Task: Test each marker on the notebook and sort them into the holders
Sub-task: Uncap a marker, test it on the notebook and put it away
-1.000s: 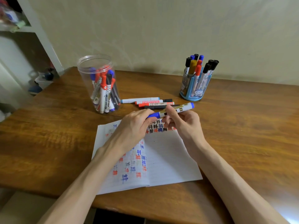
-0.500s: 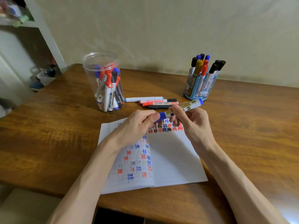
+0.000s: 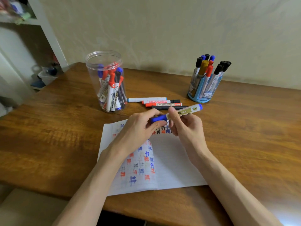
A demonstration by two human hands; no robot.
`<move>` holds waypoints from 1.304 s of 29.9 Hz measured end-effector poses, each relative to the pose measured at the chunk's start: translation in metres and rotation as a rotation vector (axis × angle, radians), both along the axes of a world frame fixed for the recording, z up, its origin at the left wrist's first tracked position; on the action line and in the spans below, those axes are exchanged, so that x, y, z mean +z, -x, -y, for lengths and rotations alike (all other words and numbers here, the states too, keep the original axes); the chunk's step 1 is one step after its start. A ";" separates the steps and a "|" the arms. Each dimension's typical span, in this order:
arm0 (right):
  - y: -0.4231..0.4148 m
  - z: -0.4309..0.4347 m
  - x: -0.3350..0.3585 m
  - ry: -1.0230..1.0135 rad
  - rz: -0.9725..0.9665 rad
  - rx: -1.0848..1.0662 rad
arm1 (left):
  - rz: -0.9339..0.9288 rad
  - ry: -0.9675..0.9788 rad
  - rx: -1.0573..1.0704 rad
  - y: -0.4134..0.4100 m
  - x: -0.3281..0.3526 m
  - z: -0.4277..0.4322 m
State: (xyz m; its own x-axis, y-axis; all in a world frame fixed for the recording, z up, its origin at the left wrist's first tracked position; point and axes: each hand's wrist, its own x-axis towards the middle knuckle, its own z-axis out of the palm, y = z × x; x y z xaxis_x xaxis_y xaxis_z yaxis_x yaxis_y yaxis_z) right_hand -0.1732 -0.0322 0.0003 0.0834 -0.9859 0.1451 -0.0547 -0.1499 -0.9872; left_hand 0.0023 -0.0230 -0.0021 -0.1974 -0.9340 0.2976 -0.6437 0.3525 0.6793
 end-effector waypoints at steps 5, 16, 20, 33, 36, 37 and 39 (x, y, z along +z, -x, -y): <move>0.004 -0.002 0.003 0.009 0.019 0.036 | -0.062 -0.094 -0.058 -0.002 0.003 -0.003; 0.011 -0.003 0.009 0.077 -0.053 0.097 | -0.210 -0.147 -0.169 -0.006 0.007 -0.003; 0.004 0.000 0.005 -0.077 0.055 0.107 | -0.117 -0.028 -0.055 -0.003 -0.002 -0.001; 0.055 0.024 0.005 -0.180 0.215 -0.195 | -0.236 0.034 0.093 -0.049 -0.001 -0.005; 0.042 0.015 0.004 -0.150 0.098 -0.013 | -0.170 -0.028 0.057 -0.037 -0.003 -0.005; 0.032 0.011 0.004 -0.117 0.053 0.029 | -0.144 -0.048 0.042 -0.032 -0.005 -0.005; 0.019 0.005 0.003 -0.076 0.003 0.056 | -0.109 -0.073 0.019 -0.029 -0.008 -0.007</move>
